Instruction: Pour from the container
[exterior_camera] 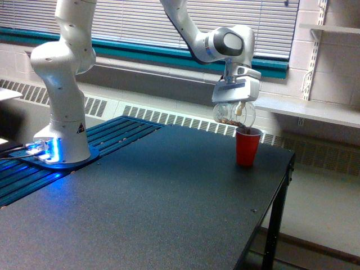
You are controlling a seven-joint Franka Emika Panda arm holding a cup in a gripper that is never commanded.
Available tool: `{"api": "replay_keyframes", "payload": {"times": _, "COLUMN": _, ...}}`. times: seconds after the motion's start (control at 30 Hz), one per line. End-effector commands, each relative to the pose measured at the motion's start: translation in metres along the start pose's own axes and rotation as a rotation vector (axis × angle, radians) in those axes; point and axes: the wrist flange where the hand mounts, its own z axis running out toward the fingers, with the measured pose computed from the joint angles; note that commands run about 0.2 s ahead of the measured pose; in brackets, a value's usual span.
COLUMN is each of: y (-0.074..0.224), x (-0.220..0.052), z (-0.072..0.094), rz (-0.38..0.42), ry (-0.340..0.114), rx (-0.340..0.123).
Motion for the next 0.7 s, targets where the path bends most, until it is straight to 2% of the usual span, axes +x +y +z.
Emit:
{"api": "replay_keyframes", "payload": {"times": 0.03, "y": -0.001, "x": -0.002, "z": -0.008, "rz": -0.04, "ry": -0.002, "rx": -0.005}}
{"api": "replay_keyframes", "payload": {"times": 0.7, "y": -0.005, "x": 0.0, "z": -0.026, "rz": -0.068, "ry": -0.023, "rx": 0.016}}
